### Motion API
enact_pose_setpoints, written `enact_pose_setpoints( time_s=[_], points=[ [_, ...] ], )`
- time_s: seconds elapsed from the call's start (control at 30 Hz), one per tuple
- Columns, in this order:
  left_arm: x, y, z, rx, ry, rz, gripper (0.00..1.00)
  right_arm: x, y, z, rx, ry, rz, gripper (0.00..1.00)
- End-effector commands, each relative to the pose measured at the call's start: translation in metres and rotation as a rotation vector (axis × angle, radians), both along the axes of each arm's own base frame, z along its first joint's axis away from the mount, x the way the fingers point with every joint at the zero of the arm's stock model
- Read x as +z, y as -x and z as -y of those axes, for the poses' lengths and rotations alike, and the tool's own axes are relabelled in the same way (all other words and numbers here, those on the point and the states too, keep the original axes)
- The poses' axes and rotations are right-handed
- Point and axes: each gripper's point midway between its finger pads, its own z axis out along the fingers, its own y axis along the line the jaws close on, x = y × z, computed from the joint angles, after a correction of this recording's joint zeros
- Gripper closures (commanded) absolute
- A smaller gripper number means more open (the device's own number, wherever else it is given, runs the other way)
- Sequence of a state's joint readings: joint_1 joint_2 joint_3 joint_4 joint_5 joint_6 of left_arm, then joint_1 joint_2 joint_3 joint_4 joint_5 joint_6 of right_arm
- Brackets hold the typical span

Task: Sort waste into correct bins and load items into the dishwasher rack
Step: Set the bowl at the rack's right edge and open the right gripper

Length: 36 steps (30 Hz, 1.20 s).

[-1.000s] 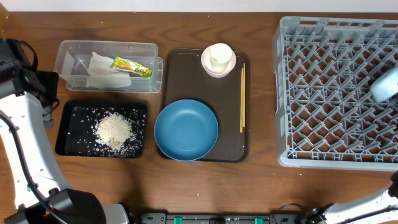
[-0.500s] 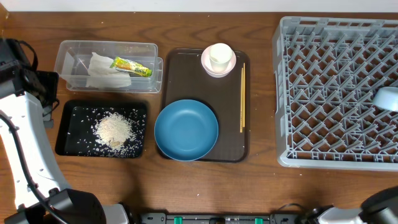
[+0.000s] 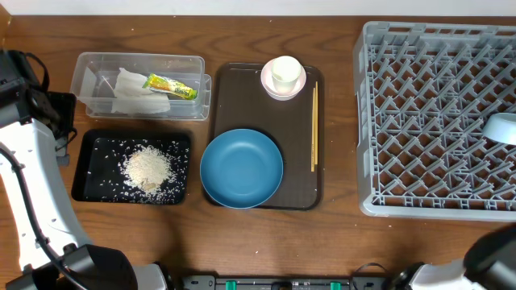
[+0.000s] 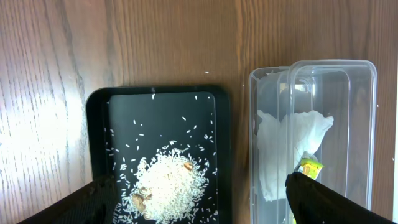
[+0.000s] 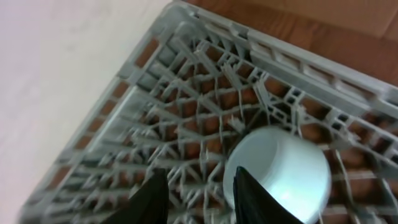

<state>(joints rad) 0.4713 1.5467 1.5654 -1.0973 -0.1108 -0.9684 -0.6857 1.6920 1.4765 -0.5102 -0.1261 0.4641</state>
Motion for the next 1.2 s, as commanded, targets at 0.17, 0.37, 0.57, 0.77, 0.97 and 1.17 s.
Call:
enact_pose_setpoints(
  time_s=[0.17,0.37,0.57,0.77,0.97,1.17],
  points=[
    [-0.001,0.002,-0.002,0.004,-0.002,-0.008,0.11,-0.084,-0.010,0.011,-0.041,-0.029,-0.187,0.85],
    [-0.001,0.002,-0.002,0.004,-0.002,-0.008,0.11,-0.088,0.017,0.017,-0.115,-0.007,-0.296,0.88],
    [-0.001,0.002,-0.002,0.005,-0.002,-0.008,0.11,-0.059,0.054,0.019,-0.248,0.041,-0.352,0.87],
    [-0.001,0.002,-0.002,0.004,-0.002,-0.008,0.11,-0.012,0.063,0.000,-0.249,0.021,-0.242,0.86],
    [-0.001,0.002,-0.002,0.005,-0.002,-0.008,0.11,0.015,0.041,0.002,-0.210,0.054,-0.100,0.85],
    [-0.001,0.002,-0.002,0.004,-0.002,-0.008,0.11,-0.045,0.025,0.012,-0.195,-0.011,-0.196,0.94]
  ],
)
